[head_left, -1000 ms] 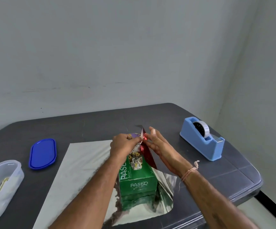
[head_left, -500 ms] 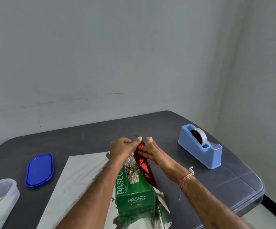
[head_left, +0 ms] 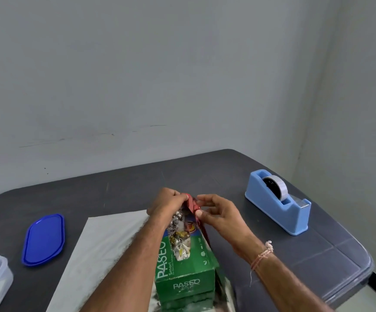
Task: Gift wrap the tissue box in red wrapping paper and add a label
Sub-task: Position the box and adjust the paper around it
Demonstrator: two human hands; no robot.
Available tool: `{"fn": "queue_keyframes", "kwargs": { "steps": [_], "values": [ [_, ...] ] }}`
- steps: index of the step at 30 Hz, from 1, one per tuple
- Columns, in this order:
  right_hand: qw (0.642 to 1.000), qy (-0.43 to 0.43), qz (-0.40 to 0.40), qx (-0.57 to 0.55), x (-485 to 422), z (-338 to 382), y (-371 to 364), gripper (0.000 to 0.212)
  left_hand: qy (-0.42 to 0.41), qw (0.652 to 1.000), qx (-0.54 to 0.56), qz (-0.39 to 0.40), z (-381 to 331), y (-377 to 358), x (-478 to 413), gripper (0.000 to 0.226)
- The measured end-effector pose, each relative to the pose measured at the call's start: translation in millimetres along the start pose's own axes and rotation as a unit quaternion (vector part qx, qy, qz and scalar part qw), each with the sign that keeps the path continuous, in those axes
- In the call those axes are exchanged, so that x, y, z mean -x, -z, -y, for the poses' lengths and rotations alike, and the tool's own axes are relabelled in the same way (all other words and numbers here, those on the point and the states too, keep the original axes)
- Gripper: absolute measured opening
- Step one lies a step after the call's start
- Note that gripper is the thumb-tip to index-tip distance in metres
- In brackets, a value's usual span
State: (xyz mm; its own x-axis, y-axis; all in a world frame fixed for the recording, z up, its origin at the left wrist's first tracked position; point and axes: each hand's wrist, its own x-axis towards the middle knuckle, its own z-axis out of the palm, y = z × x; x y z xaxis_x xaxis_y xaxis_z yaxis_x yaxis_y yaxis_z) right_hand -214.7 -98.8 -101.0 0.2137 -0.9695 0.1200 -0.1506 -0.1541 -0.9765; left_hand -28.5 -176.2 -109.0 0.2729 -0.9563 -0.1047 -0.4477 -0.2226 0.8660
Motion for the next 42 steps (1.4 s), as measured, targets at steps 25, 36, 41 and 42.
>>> {"fn": "queue_keyframes", "kwargs": {
  "steps": [25,36,41,42],
  "values": [
    [0.951,-0.055,0.164,0.256,-2,3,-15,0.105,-0.029,0.994,0.086,-0.068,13,14,13,0.036],
    [0.967,-0.064,0.152,0.195,7,8,-17,0.122,-0.095,0.984,0.141,0.053,45,24,62,0.053],
    [0.976,-0.027,0.095,0.195,43,29,-16,0.066,-0.099,0.982,0.152,0.053,50,22,64,0.069],
    [0.980,-0.028,0.086,0.179,52,31,-15,0.059,-0.095,0.981,0.157,0.054,51,23,65,0.069]
  ]
}}
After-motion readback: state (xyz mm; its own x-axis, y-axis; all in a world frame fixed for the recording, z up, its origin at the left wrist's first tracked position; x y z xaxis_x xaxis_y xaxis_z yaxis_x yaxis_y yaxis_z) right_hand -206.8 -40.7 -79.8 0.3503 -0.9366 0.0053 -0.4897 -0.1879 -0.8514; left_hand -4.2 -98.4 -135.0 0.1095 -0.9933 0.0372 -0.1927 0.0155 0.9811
